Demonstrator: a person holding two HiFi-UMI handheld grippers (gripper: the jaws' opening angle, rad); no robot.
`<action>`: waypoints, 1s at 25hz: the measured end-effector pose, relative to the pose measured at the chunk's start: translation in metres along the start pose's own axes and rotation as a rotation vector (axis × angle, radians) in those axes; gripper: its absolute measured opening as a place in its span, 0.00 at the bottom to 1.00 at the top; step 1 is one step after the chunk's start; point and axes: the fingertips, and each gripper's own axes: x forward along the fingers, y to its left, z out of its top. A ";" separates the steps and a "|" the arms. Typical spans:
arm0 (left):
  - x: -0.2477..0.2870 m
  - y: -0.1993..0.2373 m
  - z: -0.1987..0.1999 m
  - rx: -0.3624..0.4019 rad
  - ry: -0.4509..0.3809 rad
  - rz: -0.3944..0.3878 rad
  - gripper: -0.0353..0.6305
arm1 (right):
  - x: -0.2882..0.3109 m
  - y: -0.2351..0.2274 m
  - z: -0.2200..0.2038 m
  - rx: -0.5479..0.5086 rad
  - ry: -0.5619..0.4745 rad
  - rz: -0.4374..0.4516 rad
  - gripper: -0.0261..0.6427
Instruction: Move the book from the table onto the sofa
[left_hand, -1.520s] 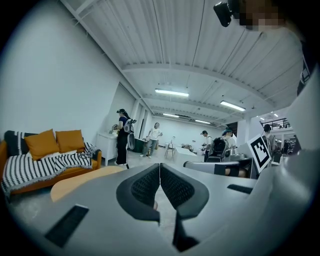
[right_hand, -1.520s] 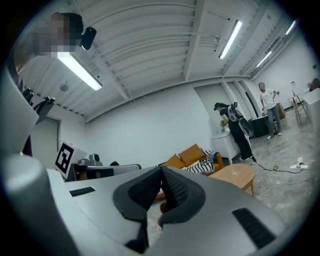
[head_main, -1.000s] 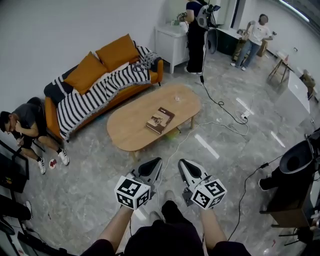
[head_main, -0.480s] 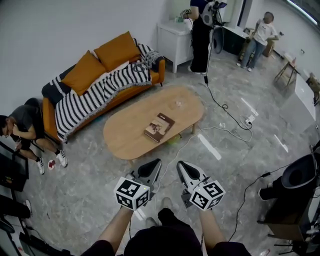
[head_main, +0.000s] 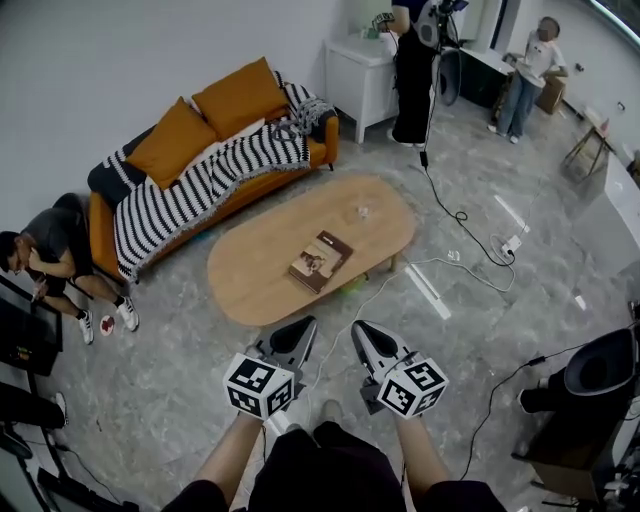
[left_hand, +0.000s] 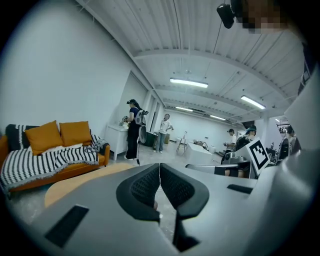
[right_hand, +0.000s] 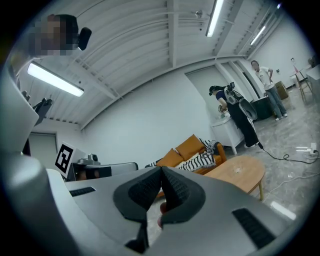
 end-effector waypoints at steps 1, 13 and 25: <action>0.004 0.003 0.000 -0.001 0.003 0.004 0.08 | 0.002 -0.004 0.001 0.004 0.000 0.001 0.07; 0.054 0.049 0.012 -0.004 0.015 0.004 0.08 | 0.049 -0.050 0.012 0.031 0.002 -0.016 0.07; 0.127 0.136 0.040 -0.027 0.056 -0.043 0.08 | 0.142 -0.105 0.041 0.070 0.012 -0.079 0.07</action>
